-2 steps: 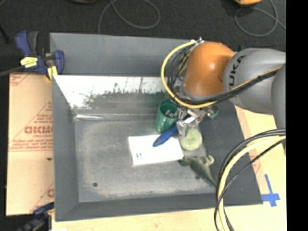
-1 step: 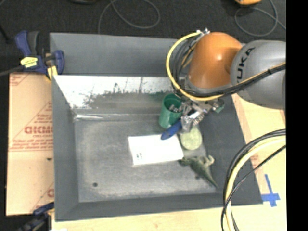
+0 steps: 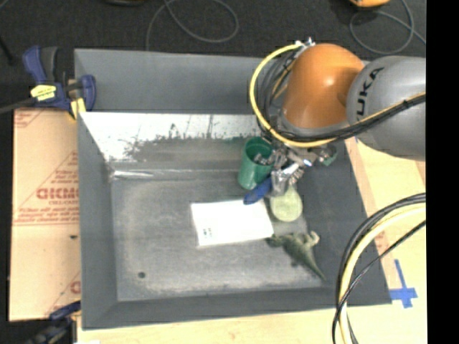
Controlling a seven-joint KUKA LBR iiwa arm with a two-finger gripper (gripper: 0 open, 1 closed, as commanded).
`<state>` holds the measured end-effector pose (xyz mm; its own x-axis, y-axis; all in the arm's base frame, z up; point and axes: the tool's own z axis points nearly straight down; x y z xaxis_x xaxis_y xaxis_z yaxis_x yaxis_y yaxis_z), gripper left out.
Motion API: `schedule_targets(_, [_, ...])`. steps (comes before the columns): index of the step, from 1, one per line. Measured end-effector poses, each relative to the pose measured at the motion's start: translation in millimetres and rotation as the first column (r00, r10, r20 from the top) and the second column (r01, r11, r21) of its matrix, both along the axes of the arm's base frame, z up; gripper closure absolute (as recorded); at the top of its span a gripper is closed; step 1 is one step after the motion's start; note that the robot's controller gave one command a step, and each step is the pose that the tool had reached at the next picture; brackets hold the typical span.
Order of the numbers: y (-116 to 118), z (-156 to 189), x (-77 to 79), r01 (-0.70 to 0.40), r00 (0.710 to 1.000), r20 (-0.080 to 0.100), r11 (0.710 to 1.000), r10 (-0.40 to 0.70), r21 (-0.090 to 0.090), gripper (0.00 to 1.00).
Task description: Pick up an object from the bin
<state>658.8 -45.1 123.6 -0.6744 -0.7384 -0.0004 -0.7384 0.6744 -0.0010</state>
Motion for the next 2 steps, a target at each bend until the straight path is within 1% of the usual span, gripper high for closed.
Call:
schedule_targets(1, [-1.0,2.9,0.6,0.005,1.0,0.001,1.0,-0.005,0.002,1.0])
schedule_targets(2, [-1.3,74.8,2.0,0.006,1.0,0.009,1.0,-0.006,-0.001,1.0])
